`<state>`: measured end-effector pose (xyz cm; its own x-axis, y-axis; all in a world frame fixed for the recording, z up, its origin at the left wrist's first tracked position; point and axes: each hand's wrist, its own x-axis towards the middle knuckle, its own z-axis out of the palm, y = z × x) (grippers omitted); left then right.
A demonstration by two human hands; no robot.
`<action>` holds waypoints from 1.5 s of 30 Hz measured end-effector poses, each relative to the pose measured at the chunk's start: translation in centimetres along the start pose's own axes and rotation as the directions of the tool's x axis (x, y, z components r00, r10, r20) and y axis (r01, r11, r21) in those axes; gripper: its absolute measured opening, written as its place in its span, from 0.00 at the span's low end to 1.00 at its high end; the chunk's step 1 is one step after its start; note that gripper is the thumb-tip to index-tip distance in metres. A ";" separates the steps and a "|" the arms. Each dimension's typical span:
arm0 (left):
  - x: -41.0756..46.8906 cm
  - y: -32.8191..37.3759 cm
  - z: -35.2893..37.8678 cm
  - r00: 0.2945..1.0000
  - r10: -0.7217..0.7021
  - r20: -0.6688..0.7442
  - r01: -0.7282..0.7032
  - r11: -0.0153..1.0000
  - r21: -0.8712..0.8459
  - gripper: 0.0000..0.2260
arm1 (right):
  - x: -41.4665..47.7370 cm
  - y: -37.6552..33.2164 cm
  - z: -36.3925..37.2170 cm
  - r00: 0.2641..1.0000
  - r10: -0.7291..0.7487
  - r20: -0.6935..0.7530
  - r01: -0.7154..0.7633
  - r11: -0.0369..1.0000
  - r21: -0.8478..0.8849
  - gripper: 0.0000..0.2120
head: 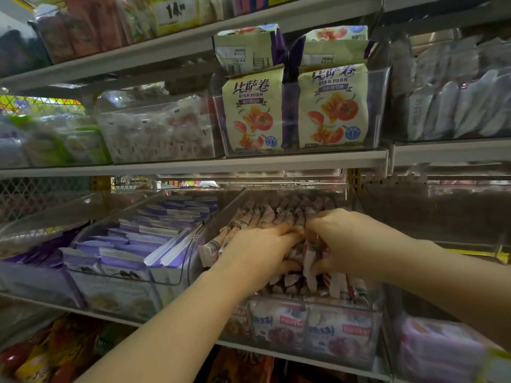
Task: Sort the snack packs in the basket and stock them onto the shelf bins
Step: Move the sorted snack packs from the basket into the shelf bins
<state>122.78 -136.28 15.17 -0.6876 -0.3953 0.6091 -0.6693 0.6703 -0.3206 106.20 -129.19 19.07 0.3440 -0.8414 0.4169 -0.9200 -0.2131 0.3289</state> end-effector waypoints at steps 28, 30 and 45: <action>-40.8 -3.5 0.7 0.675 -0.735 -0.066 0.731 0.678 -0.079 0.07 | 0.6 -33.7 9.9 0.712 -0.665 -0.226 0.702 0.658 0.273 0.12; -46.8 -3.6 1.1 0.564 -0.825 0.039 0.826 0.562 -0.050 0.08 | 0.6 -39.1 13.0 0.670 -0.725 -0.161 0.724 0.590 0.358 0.13; -76.0 0.4 11.6 -0.386 -0.366 0.847 0.916 -0.042 0.399 0.30 | -5.5 -65.6 36.8 -0.018 -0.895 0.447 0.664 0.323 0.674 0.22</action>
<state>171.56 -113.26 -39.68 0.2715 -0.6247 -0.7322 -0.7143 -0.6407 0.2817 157.75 -128.83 -36.04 0.7329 -0.0162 -0.6801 -0.1957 -0.9625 -0.1880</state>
